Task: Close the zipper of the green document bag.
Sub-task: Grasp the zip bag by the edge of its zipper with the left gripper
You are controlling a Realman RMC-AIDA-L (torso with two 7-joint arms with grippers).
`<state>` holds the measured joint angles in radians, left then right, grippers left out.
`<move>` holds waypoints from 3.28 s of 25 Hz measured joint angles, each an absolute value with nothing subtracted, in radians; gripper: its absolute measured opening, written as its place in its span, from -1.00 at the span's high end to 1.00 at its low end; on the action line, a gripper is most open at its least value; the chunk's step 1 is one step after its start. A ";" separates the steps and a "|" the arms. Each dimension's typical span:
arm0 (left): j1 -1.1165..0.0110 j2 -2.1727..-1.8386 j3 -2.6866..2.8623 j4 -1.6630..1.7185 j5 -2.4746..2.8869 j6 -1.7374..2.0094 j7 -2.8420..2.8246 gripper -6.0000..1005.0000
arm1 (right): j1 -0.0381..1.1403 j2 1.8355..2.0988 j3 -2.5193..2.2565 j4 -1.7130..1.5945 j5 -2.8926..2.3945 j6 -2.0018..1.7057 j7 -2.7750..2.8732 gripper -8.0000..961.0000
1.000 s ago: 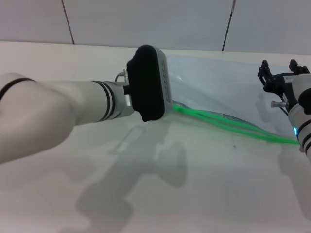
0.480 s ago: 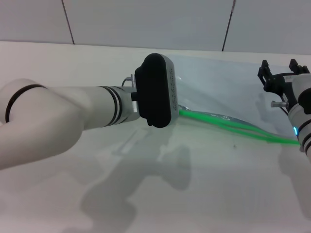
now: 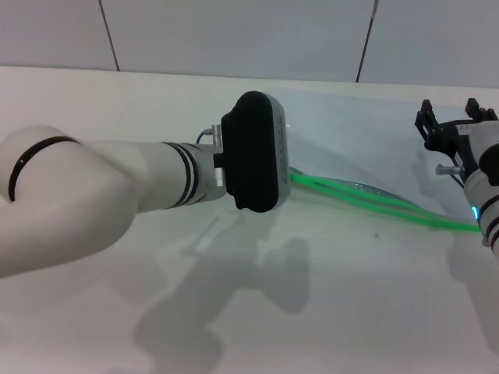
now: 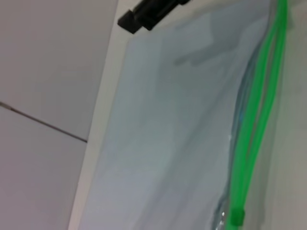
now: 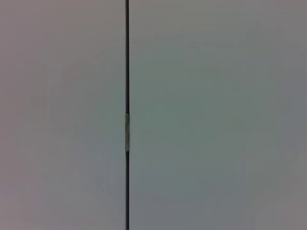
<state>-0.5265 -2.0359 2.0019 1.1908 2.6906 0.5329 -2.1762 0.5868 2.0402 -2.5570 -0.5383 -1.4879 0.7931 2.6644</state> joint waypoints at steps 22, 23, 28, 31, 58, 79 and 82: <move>-0.562 -2.036 2.002 1.102 2.769 0.471 -2.179 -0.23 | 0.595 2.039 -2.557 -0.538 -1.488 0.779 2.675 -0.51; -0.566 -2.036 2.003 1.098 2.769 0.466 -2.179 -0.23 | 0.595 2.039 -2.557 -0.539 -1.488 0.779 2.677 -0.51; -0.576 -2.038 2.016 1.080 2.769 0.421 -2.178 -0.23 | 0.597 2.039 -2.557 -0.538 -1.488 0.779 2.678 -0.51; -0.598 -2.039 2.033 1.048 2.763 0.398 -2.179 -0.23 | 0.597 2.039 -2.557 -0.538 -1.488 0.779 2.678 -0.51; -0.626 -2.042 2.082 0.950 2.755 0.233 -2.178 -0.20 | 0.612 2.040 -2.557 -0.537 -1.488 0.756 2.678 -0.51; -0.661 -2.042 2.120 0.882 2.718 0.177 -2.184 -0.13 | 0.612 2.040 -2.557 -0.536 -1.488 0.755 2.678 -0.51; -0.661 -2.042 2.131 0.867 2.717 0.141 -2.183 -0.04 | 0.613 2.040 -2.557 -0.537 -1.488 0.755 2.678 -0.51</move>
